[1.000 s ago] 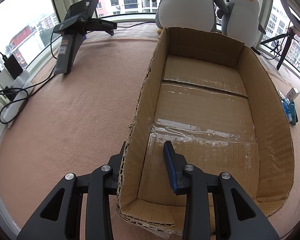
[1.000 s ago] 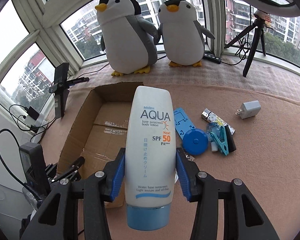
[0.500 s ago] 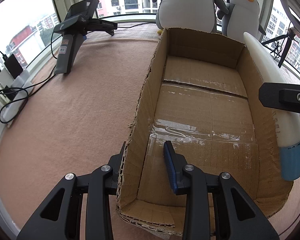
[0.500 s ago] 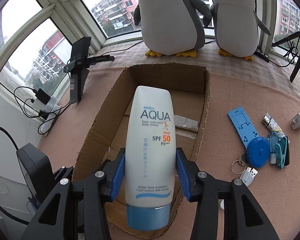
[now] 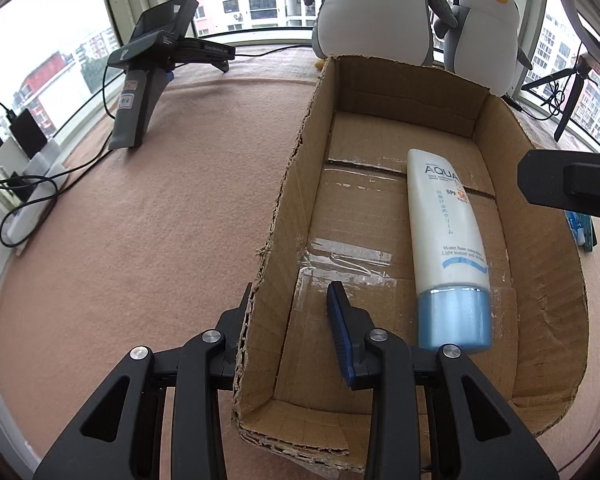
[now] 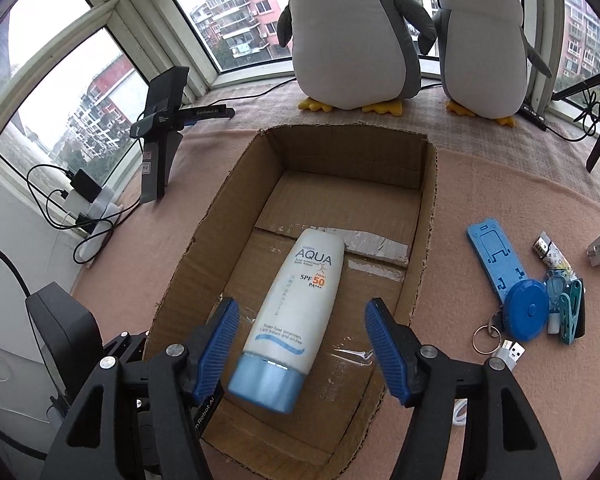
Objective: Organize rigid objects
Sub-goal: 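Carry the sunscreen tube into the cardboard box and open the right gripper, then move the right gripper to the white USB cable and grasp it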
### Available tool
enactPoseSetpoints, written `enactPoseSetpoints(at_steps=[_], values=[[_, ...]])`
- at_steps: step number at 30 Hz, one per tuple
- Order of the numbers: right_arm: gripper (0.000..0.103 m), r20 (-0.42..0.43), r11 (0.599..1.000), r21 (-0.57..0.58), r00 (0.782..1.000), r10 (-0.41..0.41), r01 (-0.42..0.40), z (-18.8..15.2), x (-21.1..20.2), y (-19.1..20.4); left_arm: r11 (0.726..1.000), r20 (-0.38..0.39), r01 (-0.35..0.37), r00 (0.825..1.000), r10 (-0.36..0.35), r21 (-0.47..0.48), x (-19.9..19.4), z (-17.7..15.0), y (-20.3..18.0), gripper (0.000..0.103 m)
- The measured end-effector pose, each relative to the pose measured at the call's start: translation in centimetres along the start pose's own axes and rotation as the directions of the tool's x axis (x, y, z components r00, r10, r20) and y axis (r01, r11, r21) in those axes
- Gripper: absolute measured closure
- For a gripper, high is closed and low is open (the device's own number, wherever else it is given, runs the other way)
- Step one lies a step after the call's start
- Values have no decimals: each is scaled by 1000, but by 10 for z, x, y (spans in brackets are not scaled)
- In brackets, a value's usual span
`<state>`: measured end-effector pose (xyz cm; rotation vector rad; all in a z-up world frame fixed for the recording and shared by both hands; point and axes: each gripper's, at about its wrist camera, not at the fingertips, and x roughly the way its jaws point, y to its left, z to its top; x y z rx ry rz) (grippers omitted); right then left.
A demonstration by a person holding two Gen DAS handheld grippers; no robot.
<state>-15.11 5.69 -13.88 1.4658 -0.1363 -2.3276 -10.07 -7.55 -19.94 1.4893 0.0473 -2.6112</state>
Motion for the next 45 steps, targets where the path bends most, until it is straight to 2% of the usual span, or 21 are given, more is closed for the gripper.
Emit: enactPoseSetpoints(at_steps=[13,24,36,45], values=[[42,59,996,-33,995,-78,80,-1,-23,1,1000,2,-1,1000,1,1,-1,-1,0,71],[42,107,986,-28,981,-162,166,-7,-46,-16,1000,2,-4,1000,4,4,-2,-1,0,71],[42,51,975,109,978,-201,195,-33,-58,-87,1000,3,-4,1000,4,3,-1,-2,-1,71],[42,-34,959,198,979,-200,203,-50,-40,-129,1000,4,-5,1000,5,4,-1,-2,-1,71]])
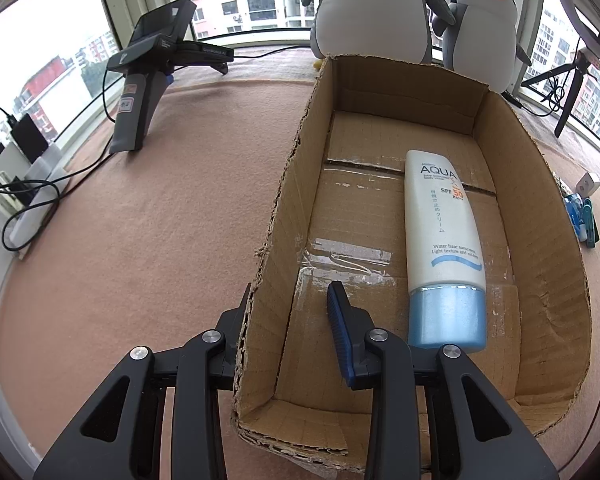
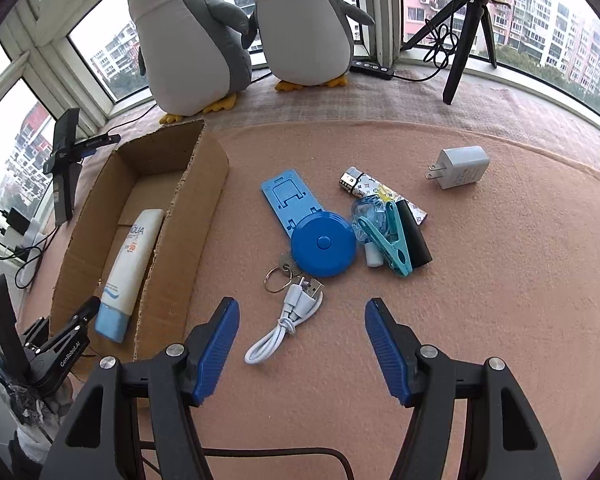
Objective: Organize rigid objects
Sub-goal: 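Move the right gripper to the white USB cable and grasp it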
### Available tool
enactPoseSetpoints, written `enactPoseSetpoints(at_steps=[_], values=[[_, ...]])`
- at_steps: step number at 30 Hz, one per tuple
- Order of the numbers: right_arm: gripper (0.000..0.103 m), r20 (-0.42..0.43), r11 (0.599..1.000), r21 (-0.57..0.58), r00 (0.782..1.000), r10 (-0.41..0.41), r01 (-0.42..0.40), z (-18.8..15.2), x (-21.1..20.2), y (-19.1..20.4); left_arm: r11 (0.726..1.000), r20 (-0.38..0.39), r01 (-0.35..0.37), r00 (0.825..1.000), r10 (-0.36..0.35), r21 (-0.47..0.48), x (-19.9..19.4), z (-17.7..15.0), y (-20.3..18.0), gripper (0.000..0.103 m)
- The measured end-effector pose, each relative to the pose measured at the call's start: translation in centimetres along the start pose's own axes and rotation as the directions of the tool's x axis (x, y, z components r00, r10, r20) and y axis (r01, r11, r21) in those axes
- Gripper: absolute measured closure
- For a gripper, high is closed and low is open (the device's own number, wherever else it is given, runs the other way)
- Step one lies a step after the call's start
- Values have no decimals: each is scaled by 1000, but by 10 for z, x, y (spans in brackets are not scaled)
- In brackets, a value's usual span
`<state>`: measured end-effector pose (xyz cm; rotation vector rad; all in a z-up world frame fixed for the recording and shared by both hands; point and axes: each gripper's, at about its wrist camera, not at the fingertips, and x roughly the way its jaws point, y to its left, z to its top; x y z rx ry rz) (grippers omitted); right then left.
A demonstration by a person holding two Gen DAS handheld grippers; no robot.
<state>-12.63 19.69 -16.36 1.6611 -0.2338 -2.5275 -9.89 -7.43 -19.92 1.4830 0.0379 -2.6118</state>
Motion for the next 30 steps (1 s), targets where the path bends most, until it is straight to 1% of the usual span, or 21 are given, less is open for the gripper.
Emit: enactPoseSetpoints(at_steps=[6,7,9,12,16,18,19,23,26,30], values=[[43,-64,1000,-10,998,-8,7,-5,28,5,1000,1,0,1000,0,0,0,0,0,71],[44,-72,1000,-13,997,-9,8,-5,32,6,1000,1,0,1000,0,0,0,0,0,71],[51,-87,1000,-12,996,-13,12,-5,39,7,1000,1,0,1000,0,1,0,0,0,71],[55,-97,1000,-18,995,-26,24,-3,47,9,1000,1,0,1000,0,0,0,0,0,71],[57,-95,998,-44,994,-58,54,0,51,14,1000,1,0,1000,0,0,0,0,0,71],[69,-96,995,-64,991,-88,83,1,52,17,1000,1,0,1000,0,0,0,0,0,71],[71,-97,993,-74,990,-99,92,2,53,18,1000,1,0,1000,0,0,0,0,0,71],[76,-97,990,-101,989,-108,98,1,52,17,1000,1,2,1000,-2,-2,-1,0,0,71],[83,-97,990,-111,990,-102,91,-1,49,16,1000,1,2,1000,-2,-2,-1,0,0,71],[84,-89,990,-114,991,-98,87,-6,47,14,1000,1,2,1000,-2,-2,-1,0,0,71]])
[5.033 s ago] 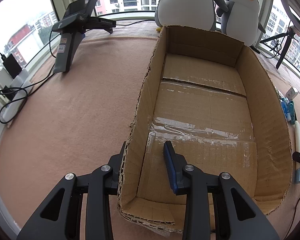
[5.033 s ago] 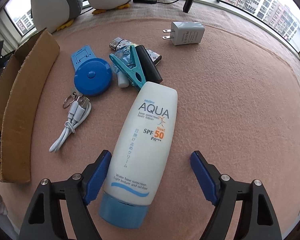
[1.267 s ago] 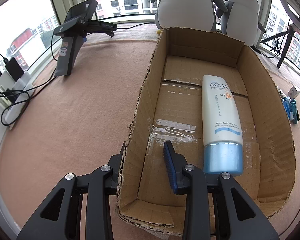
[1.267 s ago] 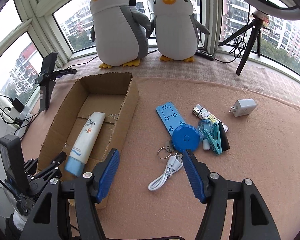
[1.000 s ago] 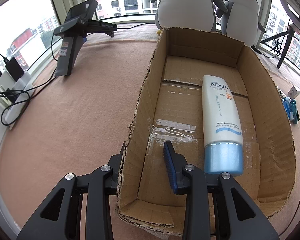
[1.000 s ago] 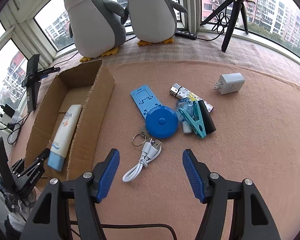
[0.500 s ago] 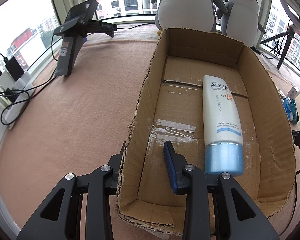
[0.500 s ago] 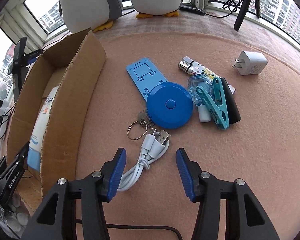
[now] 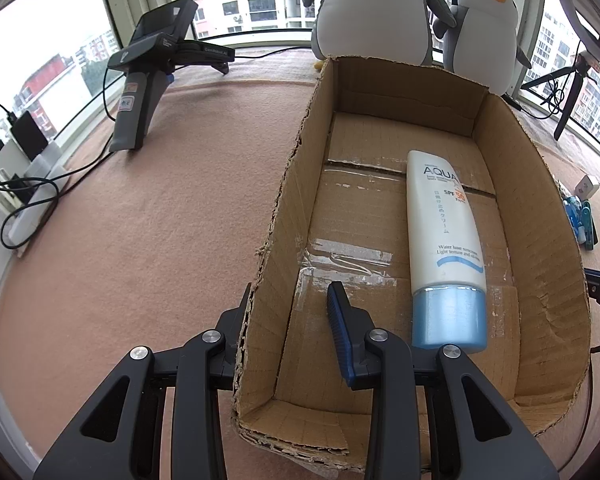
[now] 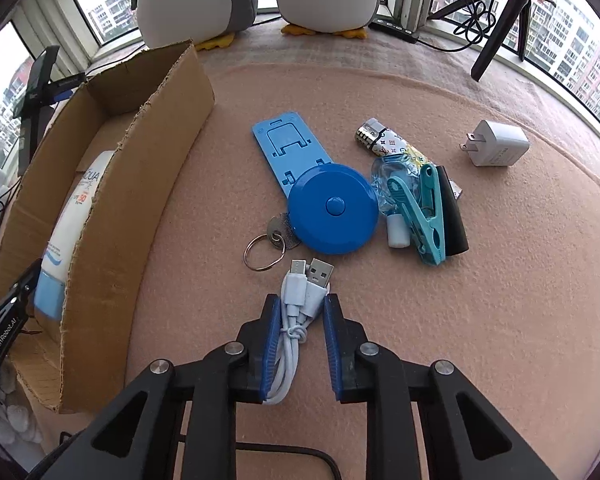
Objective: Organize rigid objects
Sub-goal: 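Move the right gripper to the white USB cable and grasp it, then carry the white USB cable into the box and release it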
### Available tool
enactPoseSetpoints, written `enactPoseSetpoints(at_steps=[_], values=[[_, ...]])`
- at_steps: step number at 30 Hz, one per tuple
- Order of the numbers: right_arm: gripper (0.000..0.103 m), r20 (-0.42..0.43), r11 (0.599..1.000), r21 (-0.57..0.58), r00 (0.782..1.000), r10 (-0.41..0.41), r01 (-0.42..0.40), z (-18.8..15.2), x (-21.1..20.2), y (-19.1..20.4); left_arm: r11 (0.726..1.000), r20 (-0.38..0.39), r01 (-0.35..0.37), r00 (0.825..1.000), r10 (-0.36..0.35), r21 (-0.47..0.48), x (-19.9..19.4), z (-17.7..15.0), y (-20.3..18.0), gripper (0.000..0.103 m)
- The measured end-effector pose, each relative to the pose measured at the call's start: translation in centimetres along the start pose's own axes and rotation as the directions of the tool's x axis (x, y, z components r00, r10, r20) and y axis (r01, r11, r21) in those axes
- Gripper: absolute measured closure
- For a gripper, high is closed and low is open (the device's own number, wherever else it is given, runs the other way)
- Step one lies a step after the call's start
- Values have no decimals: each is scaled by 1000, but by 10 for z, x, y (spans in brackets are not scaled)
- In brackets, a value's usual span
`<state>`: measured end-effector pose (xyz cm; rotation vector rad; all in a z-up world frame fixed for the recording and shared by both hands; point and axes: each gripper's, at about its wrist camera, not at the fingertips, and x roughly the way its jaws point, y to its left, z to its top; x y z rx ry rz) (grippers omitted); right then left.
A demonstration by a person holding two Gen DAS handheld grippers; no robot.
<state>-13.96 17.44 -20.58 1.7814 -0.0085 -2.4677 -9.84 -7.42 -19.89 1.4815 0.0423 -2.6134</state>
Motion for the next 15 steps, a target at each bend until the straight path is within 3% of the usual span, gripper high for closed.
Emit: enactPoseSetpoints(at_steps=[15], values=[[89,88,994,71,993,82,-88,-3,-39,-12,1000,1,0,1000,0,0,0,-1,0,71]])
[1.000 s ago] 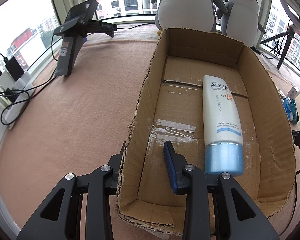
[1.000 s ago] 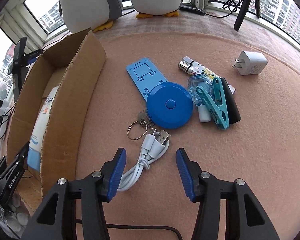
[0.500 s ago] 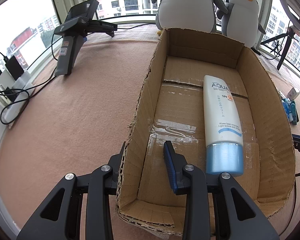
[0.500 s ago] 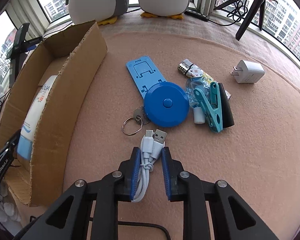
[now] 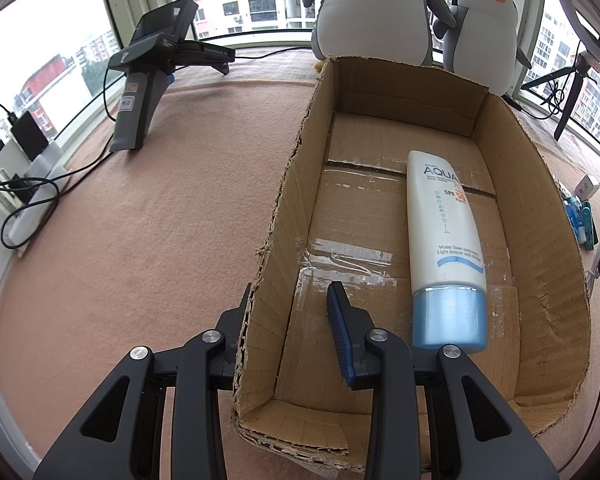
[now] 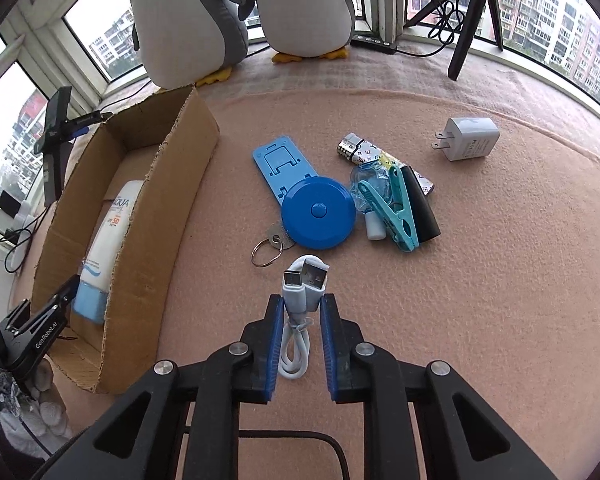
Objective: Organize rigid objects
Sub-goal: 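Carry the white USB cable into the box and release it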
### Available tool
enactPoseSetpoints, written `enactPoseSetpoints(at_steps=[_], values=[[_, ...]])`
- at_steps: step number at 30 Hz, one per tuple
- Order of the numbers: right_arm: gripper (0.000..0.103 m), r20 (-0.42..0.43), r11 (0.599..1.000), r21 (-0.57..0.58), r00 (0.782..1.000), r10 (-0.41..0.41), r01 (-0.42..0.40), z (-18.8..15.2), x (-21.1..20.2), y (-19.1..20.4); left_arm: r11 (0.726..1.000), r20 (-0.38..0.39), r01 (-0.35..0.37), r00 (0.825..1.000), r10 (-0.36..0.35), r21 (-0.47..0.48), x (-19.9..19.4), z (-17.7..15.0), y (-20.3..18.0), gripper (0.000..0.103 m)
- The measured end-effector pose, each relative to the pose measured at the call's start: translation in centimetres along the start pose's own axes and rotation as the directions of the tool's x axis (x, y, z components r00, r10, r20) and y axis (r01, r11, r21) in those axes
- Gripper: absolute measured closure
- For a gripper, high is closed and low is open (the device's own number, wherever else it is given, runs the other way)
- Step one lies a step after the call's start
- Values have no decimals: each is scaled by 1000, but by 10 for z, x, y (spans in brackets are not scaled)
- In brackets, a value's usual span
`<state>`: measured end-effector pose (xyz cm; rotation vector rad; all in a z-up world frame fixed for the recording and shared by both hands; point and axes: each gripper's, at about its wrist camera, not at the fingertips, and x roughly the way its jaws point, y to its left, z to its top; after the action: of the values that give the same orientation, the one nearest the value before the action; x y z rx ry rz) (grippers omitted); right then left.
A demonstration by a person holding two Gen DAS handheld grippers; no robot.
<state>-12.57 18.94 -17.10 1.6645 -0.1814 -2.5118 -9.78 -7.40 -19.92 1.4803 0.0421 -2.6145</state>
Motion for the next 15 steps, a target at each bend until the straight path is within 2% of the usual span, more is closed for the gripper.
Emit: enactPoseSetpoints(at_steps=[2,7,15], values=[[94,29,1000,-16,1000,6,-6,5,-9,7,1000,0,0,1000,0,0,0,0,0,71],[94,117,997,-76,992,42,-33,19,-30,29,1000,3,0,1000,0,2,0,0,-1,71],[94,165,980,-160,975,146,-120,42,-53,74,1000,3,3,1000,-3,-2,0,0,-1,71]])
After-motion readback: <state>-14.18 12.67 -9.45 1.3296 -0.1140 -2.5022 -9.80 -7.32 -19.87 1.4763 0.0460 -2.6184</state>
